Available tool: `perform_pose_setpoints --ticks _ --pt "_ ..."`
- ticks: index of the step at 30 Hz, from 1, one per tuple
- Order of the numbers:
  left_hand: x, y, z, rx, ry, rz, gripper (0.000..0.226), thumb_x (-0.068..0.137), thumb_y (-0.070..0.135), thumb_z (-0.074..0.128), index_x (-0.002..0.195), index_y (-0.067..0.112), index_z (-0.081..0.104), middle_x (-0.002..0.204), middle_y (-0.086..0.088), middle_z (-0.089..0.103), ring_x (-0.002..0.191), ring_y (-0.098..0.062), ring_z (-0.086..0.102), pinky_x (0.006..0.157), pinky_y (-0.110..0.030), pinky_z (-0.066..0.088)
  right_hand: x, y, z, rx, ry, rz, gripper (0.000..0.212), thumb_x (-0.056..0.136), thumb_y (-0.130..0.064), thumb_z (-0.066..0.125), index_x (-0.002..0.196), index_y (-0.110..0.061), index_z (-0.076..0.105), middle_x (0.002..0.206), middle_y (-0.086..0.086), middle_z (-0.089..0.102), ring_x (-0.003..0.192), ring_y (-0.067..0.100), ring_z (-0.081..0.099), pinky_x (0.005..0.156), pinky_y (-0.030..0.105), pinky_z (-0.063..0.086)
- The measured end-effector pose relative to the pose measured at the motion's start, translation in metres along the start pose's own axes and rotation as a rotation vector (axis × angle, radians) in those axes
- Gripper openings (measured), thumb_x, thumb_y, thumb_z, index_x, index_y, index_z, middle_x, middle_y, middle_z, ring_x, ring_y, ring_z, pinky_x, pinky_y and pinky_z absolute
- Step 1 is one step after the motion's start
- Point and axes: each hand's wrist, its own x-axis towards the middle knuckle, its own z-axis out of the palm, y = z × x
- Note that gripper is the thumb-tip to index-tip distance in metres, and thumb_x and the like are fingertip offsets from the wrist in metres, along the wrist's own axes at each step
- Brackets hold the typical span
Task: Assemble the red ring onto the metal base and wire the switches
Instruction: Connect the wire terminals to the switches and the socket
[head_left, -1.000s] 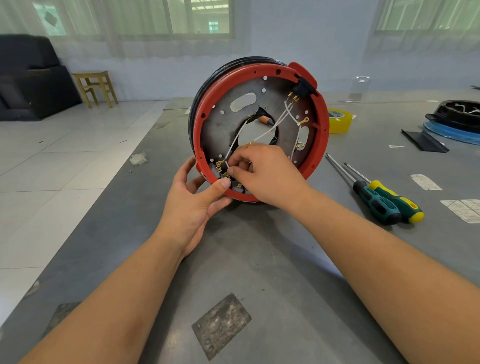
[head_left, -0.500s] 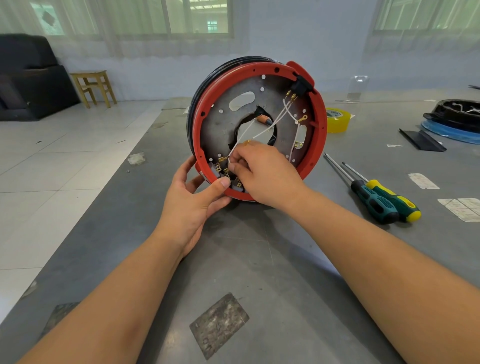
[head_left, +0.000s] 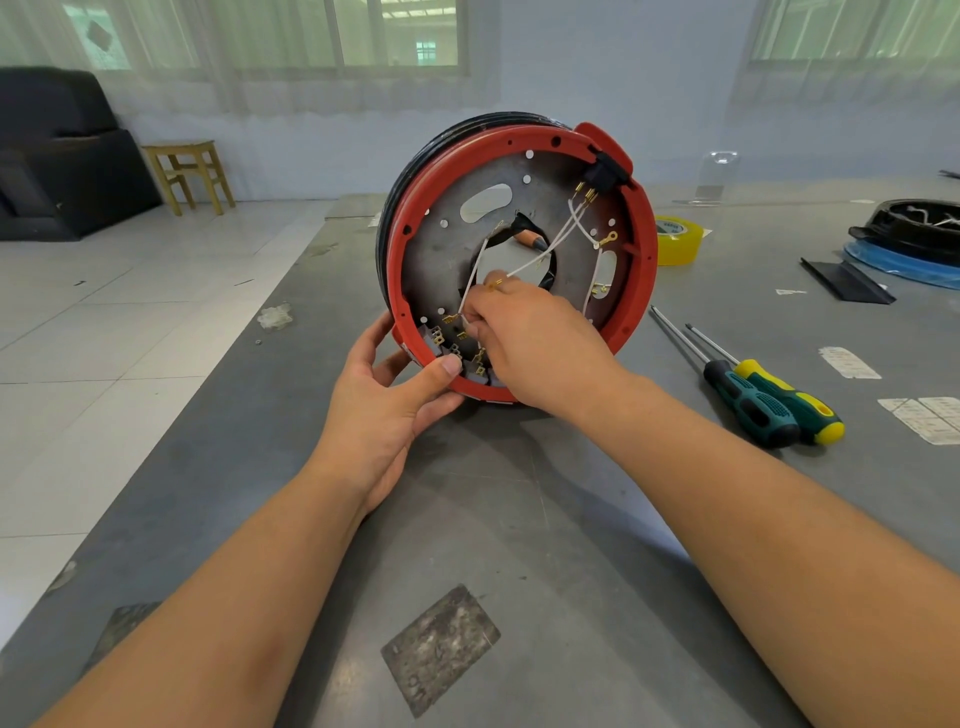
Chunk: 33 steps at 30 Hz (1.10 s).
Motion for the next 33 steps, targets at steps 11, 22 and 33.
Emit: perform_pose_setpoints --ticks 11,22,33 --pt "-0.0009 0.0000 -0.0011 -0.004 0.000 -0.001 0.092 0.066 0.011 0.090 0.148 0.026 0.051 0.139 -0.021 0.063 0.109 -0.033 0.076 0.081 -0.039 0.065 0.0008 -0.0038 -0.0061 -0.017 -0.022 -0.018 0.010 0.101 -0.017 0.051 0.100 -0.019 0.060 0.106 0.000 0.052 0.085 0.026 0.056 0.065 0.041 0.050" --pt "-0.0026 0.0012 -0.0005 0.001 0.006 -0.006 0.093 0.064 0.011 0.091 0.147 0.024 0.051 0.138 -0.019 0.064 0.110 -0.032 0.076 0.081 -0.040 0.065 0.0016 -0.0028 -0.0051 -0.010 0.000 0.007 0.015 0.103 -0.027 0.050 0.100 -0.022 0.064 0.105 -0.001 0.057 0.088 0.024 0.058 0.065 0.036 0.045" --pt "-0.0028 0.0010 0.0007 -0.012 0.008 -0.013 0.090 0.067 0.006 0.089 0.147 0.020 0.050 0.134 -0.023 0.065 0.107 -0.036 0.076 0.082 -0.042 0.065 0.0026 -0.0044 0.0006 0.098 0.028 0.152 0.016 0.096 -0.035 0.060 0.091 -0.031 0.075 0.089 -0.010 0.065 0.086 0.018 0.064 0.065 0.029 0.040"
